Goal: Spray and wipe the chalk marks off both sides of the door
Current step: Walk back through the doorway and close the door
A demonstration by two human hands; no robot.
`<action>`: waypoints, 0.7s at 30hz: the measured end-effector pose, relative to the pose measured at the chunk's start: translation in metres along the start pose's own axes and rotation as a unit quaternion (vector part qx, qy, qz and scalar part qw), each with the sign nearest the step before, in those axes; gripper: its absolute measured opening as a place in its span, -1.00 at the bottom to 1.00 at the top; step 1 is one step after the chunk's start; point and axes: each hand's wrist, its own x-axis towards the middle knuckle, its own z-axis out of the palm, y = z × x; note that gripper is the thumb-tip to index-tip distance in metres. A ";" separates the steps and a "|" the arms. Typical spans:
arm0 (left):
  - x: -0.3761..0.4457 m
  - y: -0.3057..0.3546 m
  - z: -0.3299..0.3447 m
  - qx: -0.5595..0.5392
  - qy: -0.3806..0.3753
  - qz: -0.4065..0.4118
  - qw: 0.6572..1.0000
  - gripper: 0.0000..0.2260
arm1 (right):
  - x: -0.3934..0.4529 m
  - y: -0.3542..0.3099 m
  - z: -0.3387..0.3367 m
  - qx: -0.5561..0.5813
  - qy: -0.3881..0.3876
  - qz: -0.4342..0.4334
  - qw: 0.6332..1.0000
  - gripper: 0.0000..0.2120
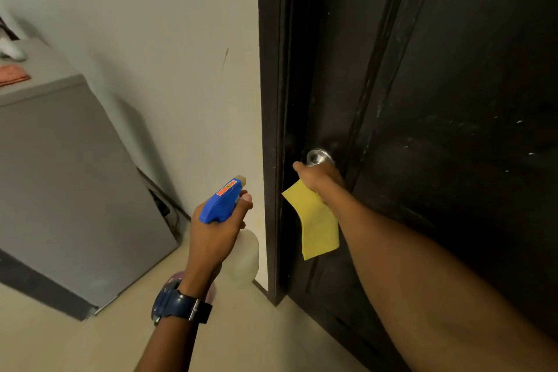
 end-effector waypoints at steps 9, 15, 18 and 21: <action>-0.016 0.005 0.004 0.019 -0.052 0.015 0.998 -0.98 | -0.033 -0.001 -0.016 0.196 -0.135 0.044 0.970 0.20; -0.051 0.025 0.000 0.023 -0.083 0.037 0.996 -0.74 | -0.118 0.023 -0.077 0.347 -0.220 -0.036 0.911 -0.49; -0.076 0.037 -0.007 0.026 -0.105 0.047 0.993 -0.69 | -0.163 0.044 -0.102 0.319 -0.235 -0.114 0.911 -0.45; -0.103 0.045 -0.017 -0.007 -0.131 0.044 0.990 -0.72 | -0.204 0.058 -0.122 0.331 -0.208 -0.179 0.903 -0.51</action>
